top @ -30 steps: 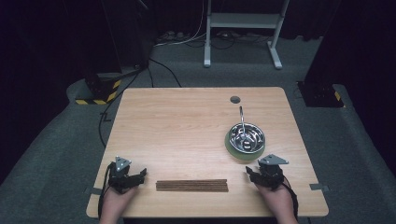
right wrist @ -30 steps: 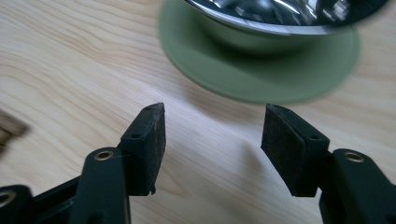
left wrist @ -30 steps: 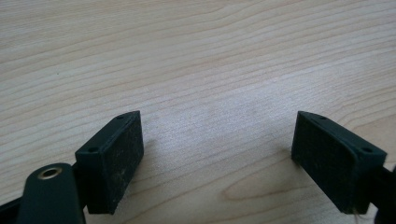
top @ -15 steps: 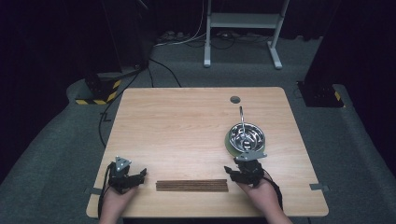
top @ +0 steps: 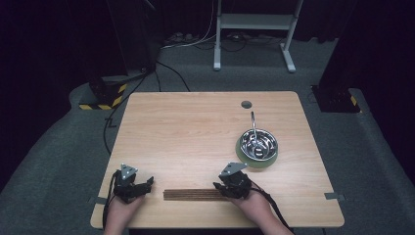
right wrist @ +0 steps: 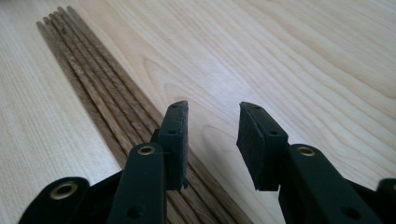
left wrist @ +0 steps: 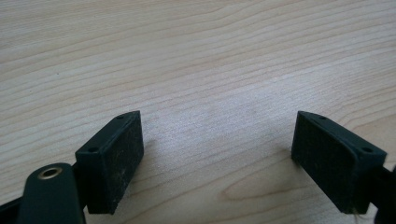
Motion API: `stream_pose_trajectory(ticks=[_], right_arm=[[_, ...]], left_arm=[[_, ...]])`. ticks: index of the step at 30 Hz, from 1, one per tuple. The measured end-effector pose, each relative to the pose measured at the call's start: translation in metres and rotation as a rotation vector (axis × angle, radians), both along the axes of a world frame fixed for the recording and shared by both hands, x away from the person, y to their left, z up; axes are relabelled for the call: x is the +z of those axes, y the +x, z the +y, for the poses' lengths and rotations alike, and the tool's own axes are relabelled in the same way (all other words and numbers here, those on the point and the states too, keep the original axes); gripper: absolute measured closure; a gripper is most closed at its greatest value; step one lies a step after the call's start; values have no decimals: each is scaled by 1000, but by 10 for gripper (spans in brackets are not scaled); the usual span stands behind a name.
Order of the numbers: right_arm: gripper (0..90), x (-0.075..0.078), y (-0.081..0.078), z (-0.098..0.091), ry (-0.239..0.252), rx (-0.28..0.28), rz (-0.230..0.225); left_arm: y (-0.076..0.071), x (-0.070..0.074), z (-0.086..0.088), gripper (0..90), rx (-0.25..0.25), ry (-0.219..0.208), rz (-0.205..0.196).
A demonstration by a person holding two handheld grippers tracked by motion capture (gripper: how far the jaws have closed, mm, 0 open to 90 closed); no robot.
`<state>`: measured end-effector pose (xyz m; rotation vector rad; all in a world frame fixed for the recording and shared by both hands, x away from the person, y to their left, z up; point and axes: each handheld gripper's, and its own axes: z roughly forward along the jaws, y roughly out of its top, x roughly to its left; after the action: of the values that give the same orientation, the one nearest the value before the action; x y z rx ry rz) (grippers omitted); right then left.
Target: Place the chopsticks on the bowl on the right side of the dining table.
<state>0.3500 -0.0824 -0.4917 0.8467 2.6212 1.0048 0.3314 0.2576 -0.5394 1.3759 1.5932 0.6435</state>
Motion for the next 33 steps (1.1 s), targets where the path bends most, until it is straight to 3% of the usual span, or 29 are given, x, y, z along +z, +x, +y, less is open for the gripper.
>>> stream_pose_trajectory(ticks=[8,18,29,33], right_arm=[[656,-8,-2,10,-44,32,14],[665,-13,-3,9,-42,31,21],[665,-14,6,10,-35,-11,7],[681,-13,5,10,-38,4,15]], left_arm=[[0,0,0,168,0,1,0],[0,0,0,168,0,0,0],[0,0,0,171,-2,1,-1],[0,0,0,172,-5,5,1]])
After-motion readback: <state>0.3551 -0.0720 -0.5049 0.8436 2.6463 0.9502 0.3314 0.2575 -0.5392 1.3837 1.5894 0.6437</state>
